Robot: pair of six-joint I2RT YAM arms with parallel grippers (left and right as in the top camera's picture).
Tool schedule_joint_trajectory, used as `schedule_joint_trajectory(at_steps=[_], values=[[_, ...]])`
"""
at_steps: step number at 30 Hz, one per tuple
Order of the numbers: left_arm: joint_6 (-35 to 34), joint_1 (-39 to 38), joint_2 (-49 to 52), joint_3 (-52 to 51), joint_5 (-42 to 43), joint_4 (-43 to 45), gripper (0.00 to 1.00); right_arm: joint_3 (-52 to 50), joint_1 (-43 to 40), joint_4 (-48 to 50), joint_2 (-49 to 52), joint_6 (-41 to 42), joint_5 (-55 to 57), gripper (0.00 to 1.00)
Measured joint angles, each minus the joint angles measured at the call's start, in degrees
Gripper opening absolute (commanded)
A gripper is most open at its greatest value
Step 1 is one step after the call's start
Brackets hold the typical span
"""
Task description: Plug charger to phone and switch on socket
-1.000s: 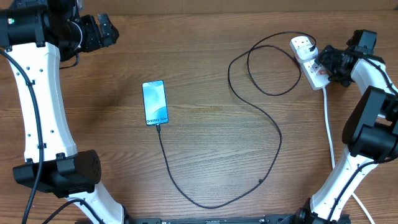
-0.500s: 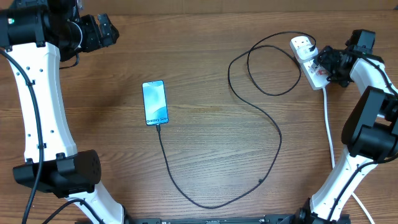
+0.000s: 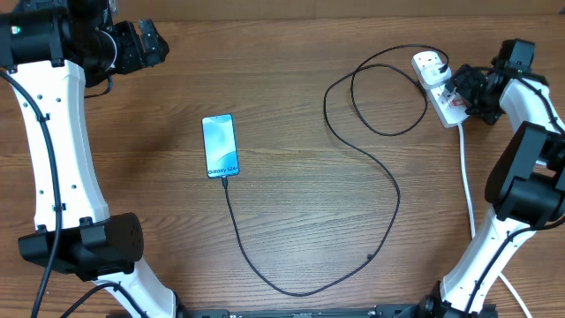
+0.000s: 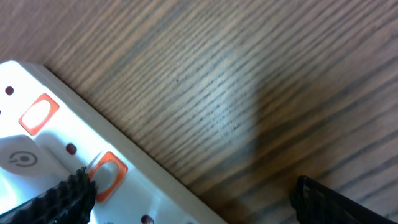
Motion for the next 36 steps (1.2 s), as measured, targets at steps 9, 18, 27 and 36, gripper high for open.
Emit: schedule_joint_trajectory(at_steps=[9,18,27,36], values=[[0.0,0.0,0.0,0.0,0.0,0.0,1.0,10.64,-2.29,-17.27,2.16,0.0,1.05,1.0],[0.0,0.0,0.0,0.0,0.0,0.0,1.0,21.81,-2.49,-29.27,-4.81,-0.02,2.49,1.0],[0.0,0.0,0.0,0.0,0.0,0.0,1.0,24.96,-1.05,-42.49,-29.31,0.02,-6.34,1.0],[0.0,0.0,0.0,0.0,-0.02,0.0,0.99,25.31,-1.09,-57.05,-47.3,-1.6,-12.57,1.0]])
